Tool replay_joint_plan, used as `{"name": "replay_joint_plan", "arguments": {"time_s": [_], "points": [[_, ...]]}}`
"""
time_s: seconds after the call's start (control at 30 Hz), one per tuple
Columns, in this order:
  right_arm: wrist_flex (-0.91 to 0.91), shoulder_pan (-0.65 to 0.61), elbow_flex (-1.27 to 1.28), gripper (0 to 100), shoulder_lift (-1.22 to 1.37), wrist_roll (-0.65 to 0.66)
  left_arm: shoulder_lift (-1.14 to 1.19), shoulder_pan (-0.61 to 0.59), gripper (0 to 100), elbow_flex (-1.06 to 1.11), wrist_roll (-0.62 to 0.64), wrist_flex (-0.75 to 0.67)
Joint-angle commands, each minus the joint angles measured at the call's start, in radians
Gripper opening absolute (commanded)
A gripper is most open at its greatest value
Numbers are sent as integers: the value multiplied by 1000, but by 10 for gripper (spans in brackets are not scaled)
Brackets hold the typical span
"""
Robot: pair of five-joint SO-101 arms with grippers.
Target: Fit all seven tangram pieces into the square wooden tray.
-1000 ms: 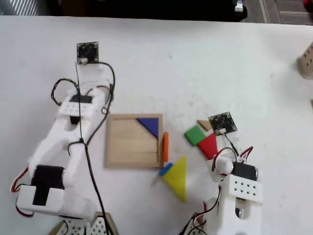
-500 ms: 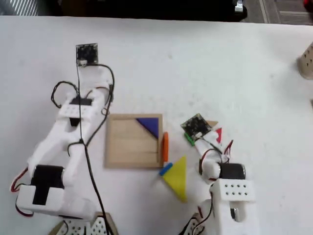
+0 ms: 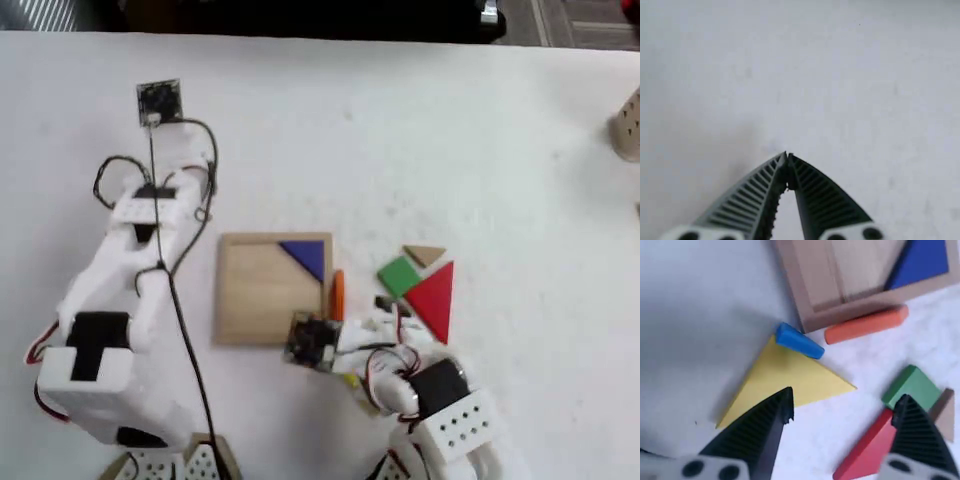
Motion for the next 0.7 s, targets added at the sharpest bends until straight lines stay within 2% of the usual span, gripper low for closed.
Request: {"name": "replay_joint_plan", "arguments": {"time_s": [0.0,0.17,0.27,0.47,0.53,0.67], "points": [[7,-70,-6,312,-12,101,1,-5,28,-58,-9,5],[2,-165,-5,312,-4,143,1,-5,28,-60,-11,-2],[-73,-203,26,312,-4,137,4,7,28,-61,-11,-3],[-197,-206,130,307,-2,138,4,28,28,-60,-11,-3],[-229,-206,144,261,-2,137,21,38,28,-61,-11,-3],[-275,-206,169,96,-2,140,71,47,28,-109,-11,5]]}}
